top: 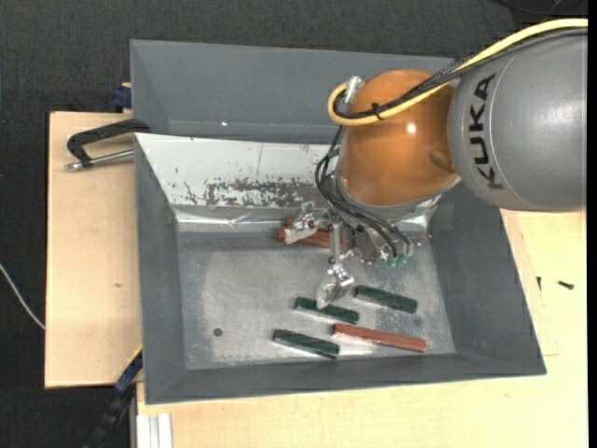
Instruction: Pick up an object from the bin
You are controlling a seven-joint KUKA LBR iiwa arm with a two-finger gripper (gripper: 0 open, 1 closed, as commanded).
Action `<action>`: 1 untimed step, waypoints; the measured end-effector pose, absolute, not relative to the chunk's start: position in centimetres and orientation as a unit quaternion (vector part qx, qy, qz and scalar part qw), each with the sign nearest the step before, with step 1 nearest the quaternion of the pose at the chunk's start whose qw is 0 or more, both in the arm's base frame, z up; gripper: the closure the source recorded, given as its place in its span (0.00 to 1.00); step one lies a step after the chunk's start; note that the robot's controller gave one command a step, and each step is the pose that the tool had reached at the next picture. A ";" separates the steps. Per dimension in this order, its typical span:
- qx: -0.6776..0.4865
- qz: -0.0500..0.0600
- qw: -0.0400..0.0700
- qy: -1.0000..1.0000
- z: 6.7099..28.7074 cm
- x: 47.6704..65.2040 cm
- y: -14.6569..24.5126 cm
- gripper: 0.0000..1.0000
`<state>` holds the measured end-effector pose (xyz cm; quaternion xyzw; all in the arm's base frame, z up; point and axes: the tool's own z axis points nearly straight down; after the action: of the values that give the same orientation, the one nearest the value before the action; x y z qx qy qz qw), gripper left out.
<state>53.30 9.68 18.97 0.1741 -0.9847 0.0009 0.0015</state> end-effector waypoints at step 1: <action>0.068 -0.001 -0.003 -0.998 13.6 53.3 7.9 0.00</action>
Offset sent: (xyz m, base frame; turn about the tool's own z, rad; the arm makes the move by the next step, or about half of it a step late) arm -0.0064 -0.0268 -0.0967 0.0505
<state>53.30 7.85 13.62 0.0685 -0.9976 -0.0008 -0.0034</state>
